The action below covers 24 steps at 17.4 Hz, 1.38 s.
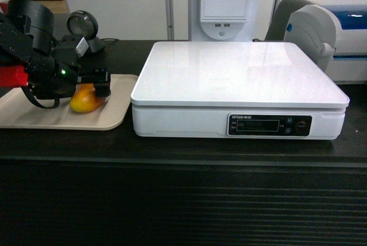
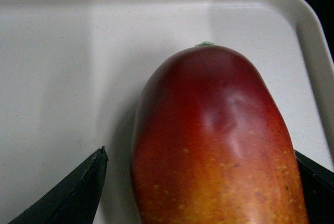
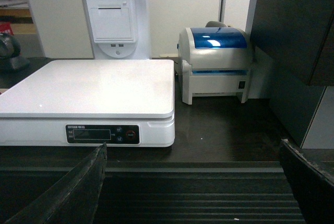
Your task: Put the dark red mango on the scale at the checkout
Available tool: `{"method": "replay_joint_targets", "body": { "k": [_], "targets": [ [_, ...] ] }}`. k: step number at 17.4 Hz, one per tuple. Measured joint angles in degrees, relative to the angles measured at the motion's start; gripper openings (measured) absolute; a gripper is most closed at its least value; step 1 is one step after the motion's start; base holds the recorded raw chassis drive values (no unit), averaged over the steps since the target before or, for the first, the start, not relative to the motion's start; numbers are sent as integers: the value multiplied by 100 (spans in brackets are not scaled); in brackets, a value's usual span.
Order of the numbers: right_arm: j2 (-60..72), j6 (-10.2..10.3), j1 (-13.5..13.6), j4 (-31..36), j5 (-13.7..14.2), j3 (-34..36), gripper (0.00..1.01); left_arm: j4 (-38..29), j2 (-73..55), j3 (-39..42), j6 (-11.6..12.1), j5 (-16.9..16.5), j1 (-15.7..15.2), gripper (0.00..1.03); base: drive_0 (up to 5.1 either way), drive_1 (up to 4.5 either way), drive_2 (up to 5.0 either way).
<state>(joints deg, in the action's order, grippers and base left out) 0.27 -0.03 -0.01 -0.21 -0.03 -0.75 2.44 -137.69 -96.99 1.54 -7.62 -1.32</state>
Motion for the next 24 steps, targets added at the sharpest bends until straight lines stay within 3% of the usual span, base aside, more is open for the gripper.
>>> {"method": "replay_joint_targets", "body": {
  "k": [3,6,13,16,17,18,19,22,24],
  "targets": [
    [0,0,0,0,0,0,98,-35,-50,11,17,4,11,97,0,0,0],
    [0,0,0,0,0,0,98,-149,-46,114,37,9,37,62,0,0,0],
    [0,0,0,0,0,0,98,-256,551,435,44,155,175,60,0,0,0],
    [0,0,0,0,0,0,98,-243,1036,190,39,184,584,59,0,0,0],
    [0,0,0,0,2,0,98,-164,1143,-83,37,186,892,59,0,0,0],
    [0,0,0,0,0,0,98,105,1053,-573,-22,444,1565,59,0,0,0],
    [0,0,0,0,2,0,98,313,804,-986,-168,553,1976,59,0,0,0],
    [0,0,0,0,0,0,98,682,348,-1510,-503,691,2468,59,0,0,0],
    [0,0,0,0,0,0,98,791,186,-1700,-688,728,2614,59,0,0,0]
  ]
}}
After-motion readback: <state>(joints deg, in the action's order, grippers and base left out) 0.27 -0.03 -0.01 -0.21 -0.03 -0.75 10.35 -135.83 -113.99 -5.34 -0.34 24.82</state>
